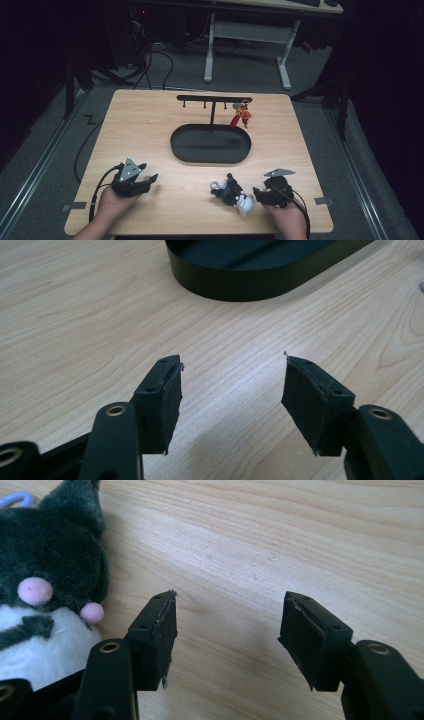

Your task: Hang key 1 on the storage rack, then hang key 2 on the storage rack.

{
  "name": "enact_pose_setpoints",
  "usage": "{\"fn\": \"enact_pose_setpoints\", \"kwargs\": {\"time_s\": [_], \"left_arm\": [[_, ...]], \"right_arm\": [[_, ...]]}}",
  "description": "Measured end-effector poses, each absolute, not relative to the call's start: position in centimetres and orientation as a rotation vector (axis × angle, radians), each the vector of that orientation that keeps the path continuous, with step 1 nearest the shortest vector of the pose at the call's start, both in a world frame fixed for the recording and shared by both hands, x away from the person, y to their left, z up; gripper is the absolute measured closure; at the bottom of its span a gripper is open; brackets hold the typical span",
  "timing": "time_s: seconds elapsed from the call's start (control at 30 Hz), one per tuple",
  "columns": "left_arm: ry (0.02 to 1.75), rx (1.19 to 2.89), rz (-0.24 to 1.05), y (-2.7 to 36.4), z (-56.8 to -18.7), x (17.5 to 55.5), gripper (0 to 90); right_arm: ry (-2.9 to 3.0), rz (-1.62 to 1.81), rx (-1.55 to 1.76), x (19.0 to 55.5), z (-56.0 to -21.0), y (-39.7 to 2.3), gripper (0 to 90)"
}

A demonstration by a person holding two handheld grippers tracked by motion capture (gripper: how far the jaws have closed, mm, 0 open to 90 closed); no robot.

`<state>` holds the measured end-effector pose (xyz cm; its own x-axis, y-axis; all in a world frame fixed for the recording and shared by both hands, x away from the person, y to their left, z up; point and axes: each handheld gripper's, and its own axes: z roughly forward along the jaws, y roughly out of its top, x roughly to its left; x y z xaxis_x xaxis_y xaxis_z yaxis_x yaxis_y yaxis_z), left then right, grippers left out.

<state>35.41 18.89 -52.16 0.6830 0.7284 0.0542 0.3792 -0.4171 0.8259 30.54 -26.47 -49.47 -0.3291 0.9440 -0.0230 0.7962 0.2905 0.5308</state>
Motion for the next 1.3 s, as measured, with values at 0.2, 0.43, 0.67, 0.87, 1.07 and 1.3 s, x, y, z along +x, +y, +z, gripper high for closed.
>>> {"fn": "enact_pose_setpoints", "kwargs": {"time_s": [0.2, 0.43, 0.67, 0.87, 1.07, 1.3], "left_arm": [[0.835, 2.046, 0.506, 18.7, -52.2, 35.2, 40.1], [0.827, 2.053, 0.499, 18.5, -52.4, 35.4, 39.3], [0.804, 2.073, 0.517, 18.4, -52.3, 35.1, 39.2], [0.800, 2.078, 0.504, 18.1, -52.4, 35.0, 38.9], [0.777, 2.086, 0.500, 17.9, -52.4, 34.7, 38.3], [0.768, 2.104, 0.496, 17.9, -52.5, 34.6, 38.2]], "right_arm": [[2.275, 0.579, 1.561, 31.2, -48.6, -25.9, 38.9], [2.394, 0.461, 1.545, 32.2, -48.0, -24.9, 37.6], [2.481, 0.327, 1.557, 32.7, -47.8, -24.7, 36.2], [2.542, 0.241, 1.551, 32.8, -47.5, -24.4, 34.7], [2.564, 0.168, 1.546, 32.8, -47.3, -24.5, 33.2], [2.590, 0.190, 1.524, 32.6, -45.6, -23.4, 26.8]]}}
